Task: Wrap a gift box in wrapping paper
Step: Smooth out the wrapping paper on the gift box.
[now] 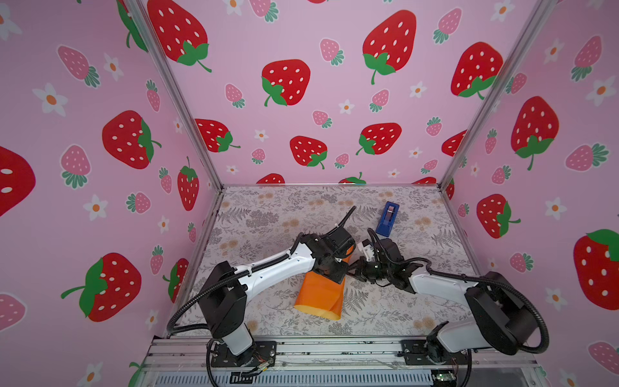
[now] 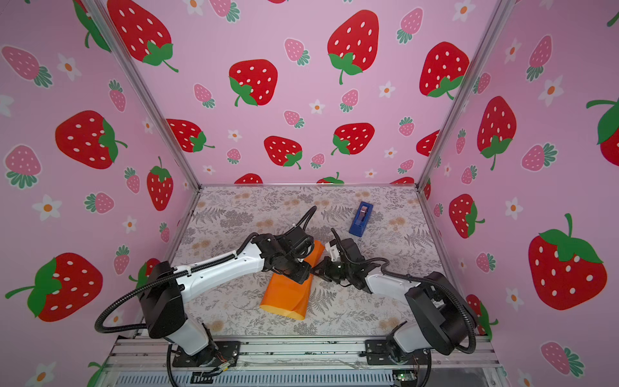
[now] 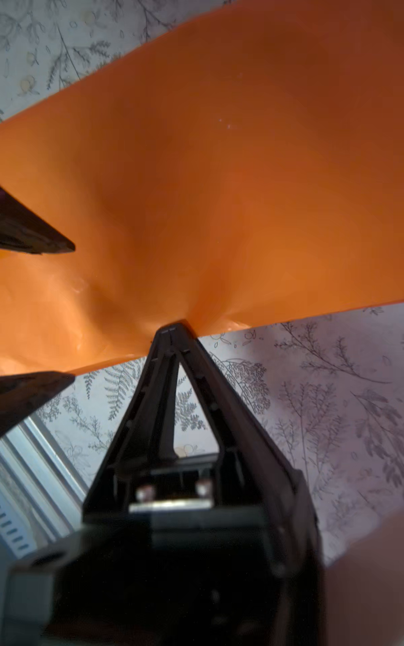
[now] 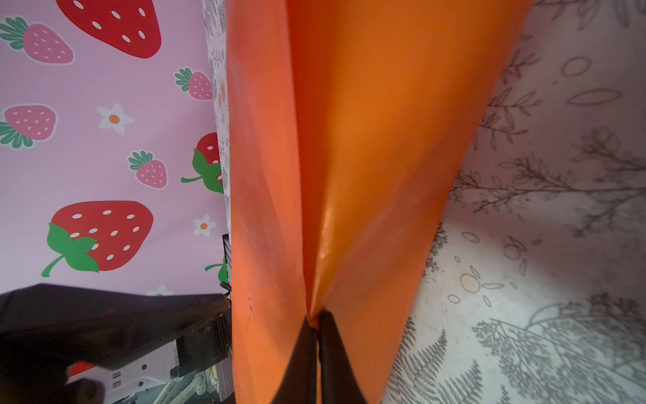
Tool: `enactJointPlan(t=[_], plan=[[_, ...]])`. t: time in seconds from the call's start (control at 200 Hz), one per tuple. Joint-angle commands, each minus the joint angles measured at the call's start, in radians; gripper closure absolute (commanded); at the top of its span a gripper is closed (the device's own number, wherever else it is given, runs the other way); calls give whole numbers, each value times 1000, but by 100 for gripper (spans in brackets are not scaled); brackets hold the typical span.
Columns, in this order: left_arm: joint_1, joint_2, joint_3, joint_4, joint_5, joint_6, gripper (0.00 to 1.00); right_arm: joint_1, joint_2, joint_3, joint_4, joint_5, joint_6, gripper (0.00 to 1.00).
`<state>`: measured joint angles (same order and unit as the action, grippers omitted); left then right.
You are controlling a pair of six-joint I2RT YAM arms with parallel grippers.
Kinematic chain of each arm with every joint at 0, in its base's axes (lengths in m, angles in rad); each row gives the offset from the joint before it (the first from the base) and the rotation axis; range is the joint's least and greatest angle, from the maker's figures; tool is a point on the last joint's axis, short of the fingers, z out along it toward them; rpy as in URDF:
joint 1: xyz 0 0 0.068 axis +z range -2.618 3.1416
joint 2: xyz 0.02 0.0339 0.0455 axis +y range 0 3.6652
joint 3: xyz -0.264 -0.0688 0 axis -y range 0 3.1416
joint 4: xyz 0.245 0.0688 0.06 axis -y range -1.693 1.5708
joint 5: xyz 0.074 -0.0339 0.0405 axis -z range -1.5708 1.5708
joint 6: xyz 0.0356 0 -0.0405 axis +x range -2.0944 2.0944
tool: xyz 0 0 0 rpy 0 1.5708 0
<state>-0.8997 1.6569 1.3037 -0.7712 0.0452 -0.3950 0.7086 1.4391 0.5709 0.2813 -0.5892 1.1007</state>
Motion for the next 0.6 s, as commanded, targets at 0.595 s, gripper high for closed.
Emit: enactJointPlan(t=[0.595], plan=[[125, 25, -139, 112, 219, -5, 84, -47, -76, 48, -158, 59, -55, 66]])
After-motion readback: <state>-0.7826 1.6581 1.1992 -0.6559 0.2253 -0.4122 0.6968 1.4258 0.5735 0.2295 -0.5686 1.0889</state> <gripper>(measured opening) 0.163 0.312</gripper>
